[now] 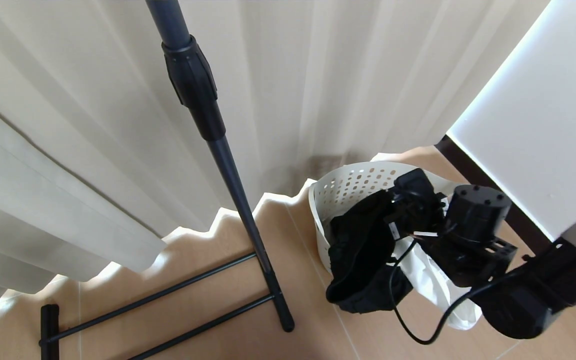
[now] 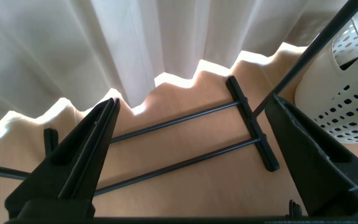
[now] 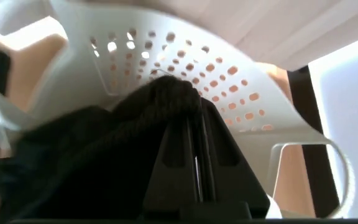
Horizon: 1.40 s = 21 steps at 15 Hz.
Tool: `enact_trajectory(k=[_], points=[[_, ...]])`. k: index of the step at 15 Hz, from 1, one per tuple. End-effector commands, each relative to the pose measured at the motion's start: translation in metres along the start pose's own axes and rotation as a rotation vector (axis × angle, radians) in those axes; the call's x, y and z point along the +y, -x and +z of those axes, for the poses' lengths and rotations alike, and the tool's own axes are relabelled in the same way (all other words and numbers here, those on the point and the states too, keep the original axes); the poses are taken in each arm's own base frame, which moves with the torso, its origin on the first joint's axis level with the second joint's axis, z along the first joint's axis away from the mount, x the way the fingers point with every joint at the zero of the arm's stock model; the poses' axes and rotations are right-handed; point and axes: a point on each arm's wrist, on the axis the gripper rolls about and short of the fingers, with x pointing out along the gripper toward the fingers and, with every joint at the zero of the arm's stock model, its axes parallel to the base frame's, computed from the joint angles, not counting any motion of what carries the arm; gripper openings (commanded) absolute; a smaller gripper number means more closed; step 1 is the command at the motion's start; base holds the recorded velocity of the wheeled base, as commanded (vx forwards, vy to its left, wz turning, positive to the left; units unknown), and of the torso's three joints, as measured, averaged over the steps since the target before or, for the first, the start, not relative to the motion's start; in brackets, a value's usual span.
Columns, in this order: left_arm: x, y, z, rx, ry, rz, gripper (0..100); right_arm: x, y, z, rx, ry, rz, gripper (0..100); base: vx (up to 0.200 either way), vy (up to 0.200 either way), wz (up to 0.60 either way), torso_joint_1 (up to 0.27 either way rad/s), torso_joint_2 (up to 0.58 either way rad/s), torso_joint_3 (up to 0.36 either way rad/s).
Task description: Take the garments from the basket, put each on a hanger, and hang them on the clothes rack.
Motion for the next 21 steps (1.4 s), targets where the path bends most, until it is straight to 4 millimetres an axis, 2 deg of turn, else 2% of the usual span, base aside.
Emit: enact_trajectory(k=[1,3,5,21], points=[[0.000,0.000,0.000,0.001,0.000,0.001,100,-0.025,0.091,0.070,-0.173,-0.151,0.072,0,0.000,0.000,0.00,0.000,0.00,0.000],[0.000,0.000,0.000,0.001,0.000,0.001,100,-0.039,0.116,0.088,-0.228,-0.253,0.090,0,0.000,0.000,0.00,0.000,0.00,0.000],[0.000,0.000,0.000,0.000,0.000,0.001,100,-0.044,0.127,0.086,-0.235,-0.310,0.104,0,0.000,0.000,0.00,0.000,0.00,0.000],[0.000,0.000,0.000,0.000,0.000,0.001,100,-0.037,0.123,0.081,-0.208,-0.297,0.120,0,0.000,0.000,0.00,0.000,0.00,0.000]])
